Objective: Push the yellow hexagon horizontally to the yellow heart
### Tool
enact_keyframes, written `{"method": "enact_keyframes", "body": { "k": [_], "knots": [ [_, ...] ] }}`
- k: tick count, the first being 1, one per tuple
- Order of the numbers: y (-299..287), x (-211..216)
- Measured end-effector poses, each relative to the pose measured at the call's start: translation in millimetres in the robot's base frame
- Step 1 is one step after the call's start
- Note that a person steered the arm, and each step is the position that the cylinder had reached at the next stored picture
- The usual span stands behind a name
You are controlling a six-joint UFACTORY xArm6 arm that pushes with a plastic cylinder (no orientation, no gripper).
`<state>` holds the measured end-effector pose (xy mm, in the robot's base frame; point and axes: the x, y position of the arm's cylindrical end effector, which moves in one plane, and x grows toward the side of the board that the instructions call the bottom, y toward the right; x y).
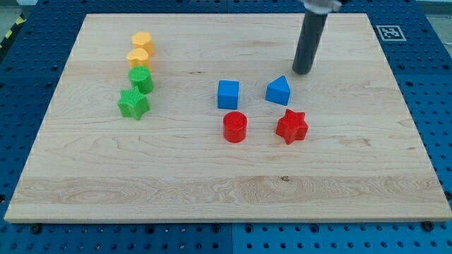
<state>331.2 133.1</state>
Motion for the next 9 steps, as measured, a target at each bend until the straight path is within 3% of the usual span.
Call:
{"method": "enact_keyframes", "body": {
  "k": [1, 3, 5, 7, 9],
  "knots": [
    [-36, -44],
    [-187, -93],
    [-301, -77],
    [-325, -44],
    [-399, -29]
  ]
}}
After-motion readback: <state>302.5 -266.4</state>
